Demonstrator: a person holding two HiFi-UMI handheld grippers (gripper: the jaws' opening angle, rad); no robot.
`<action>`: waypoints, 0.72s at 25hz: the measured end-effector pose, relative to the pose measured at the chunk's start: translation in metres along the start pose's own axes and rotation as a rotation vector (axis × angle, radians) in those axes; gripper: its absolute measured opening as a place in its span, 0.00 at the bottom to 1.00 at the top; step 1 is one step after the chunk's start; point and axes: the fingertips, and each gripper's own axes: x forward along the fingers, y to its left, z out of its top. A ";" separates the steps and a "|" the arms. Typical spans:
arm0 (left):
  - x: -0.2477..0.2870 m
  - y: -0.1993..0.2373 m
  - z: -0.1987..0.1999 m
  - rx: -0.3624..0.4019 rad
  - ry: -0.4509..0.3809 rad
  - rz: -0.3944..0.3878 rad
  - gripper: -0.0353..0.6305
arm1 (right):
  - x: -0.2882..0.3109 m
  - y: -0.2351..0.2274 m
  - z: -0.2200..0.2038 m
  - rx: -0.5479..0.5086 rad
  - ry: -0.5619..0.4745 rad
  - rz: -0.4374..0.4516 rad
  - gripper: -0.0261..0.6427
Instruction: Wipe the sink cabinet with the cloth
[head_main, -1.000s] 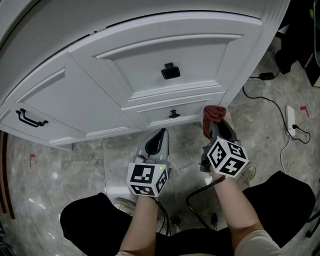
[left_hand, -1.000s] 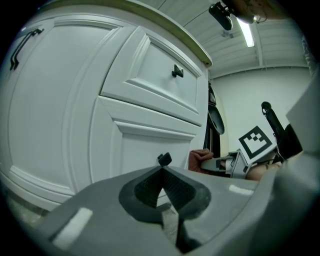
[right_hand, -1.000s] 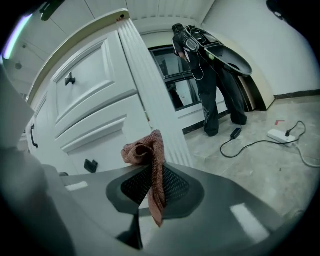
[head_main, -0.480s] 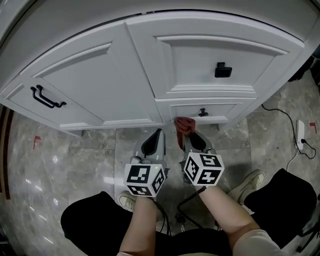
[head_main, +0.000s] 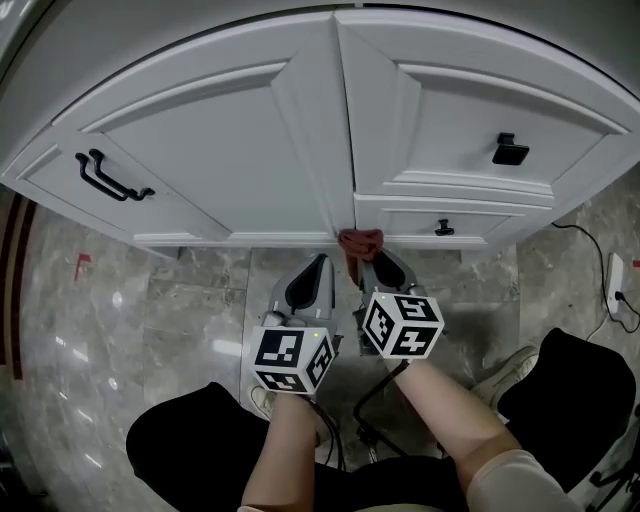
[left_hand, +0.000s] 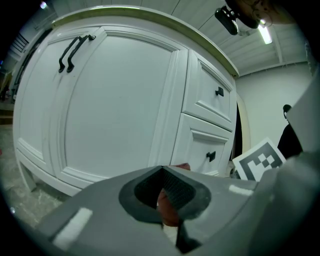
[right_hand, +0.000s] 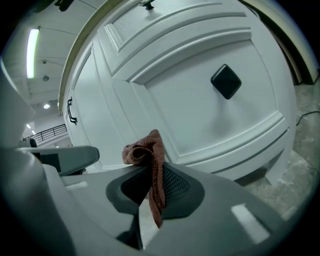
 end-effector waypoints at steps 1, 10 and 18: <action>0.000 0.000 -0.002 -0.001 0.003 0.000 0.05 | 0.002 -0.002 0.000 0.005 -0.001 -0.001 0.15; 0.005 -0.006 -0.001 0.016 0.007 -0.017 0.05 | -0.002 -0.019 0.005 0.000 -0.035 -0.020 0.15; 0.013 -0.013 0.001 0.004 0.002 -0.033 0.05 | -0.015 -0.053 0.019 0.033 -0.077 -0.090 0.15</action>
